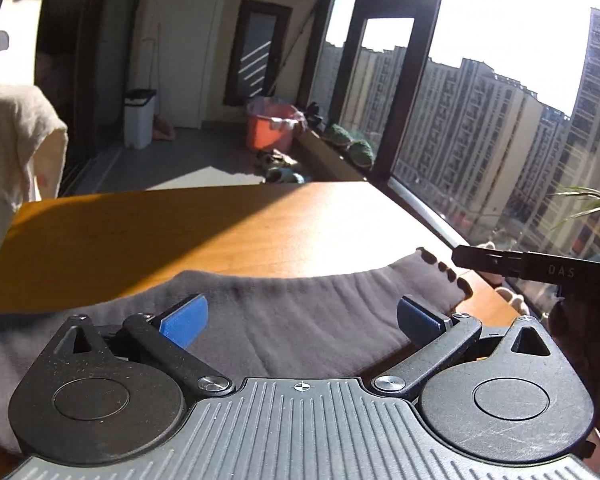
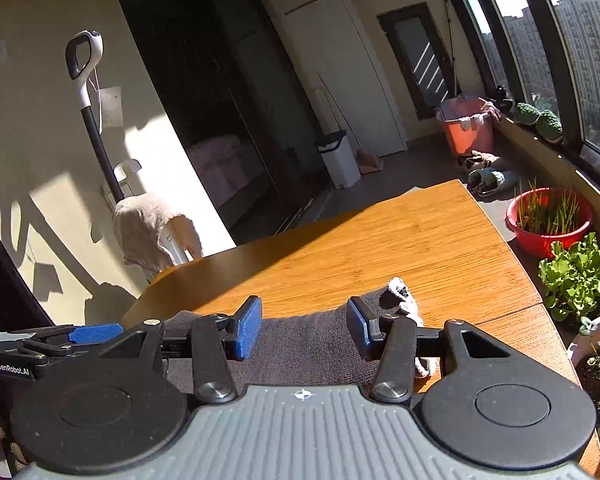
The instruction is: Fold clothes
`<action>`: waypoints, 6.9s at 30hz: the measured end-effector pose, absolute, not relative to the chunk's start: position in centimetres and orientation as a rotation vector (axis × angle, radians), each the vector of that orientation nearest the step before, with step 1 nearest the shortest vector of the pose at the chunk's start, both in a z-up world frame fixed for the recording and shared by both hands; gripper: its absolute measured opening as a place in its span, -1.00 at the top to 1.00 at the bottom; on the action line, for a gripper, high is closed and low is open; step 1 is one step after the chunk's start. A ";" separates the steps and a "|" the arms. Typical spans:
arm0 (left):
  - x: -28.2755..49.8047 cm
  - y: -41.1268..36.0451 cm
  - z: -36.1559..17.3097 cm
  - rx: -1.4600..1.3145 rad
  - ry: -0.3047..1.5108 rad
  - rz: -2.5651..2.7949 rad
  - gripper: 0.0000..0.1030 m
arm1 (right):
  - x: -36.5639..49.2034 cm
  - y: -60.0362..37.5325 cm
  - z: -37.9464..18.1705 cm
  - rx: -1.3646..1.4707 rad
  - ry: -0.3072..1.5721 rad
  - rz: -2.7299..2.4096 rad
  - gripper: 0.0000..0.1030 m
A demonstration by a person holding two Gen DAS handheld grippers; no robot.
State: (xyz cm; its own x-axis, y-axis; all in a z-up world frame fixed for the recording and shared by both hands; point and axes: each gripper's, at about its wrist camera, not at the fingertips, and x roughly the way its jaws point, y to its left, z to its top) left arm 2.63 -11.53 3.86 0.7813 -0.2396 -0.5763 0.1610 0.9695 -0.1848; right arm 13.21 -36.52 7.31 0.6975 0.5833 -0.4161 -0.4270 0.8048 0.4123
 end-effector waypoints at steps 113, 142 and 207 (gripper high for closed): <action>6.5 -15.5 -1.7 0.081 0.691 -0.145 -1.00 | 13.6 -34.8 4.0 0.222 0.665 0.378 -1.00; 6.4 -17.9 2.0 -0.096 0.638 -0.201 -0.78 | 12.8 -38.8 4.4 0.318 0.634 0.273 -0.04; 12.0 -17.9 1.6 -0.143 0.759 -0.243 -0.12 | 8.8 -26.1 6.4 -0.369 0.443 0.530 0.70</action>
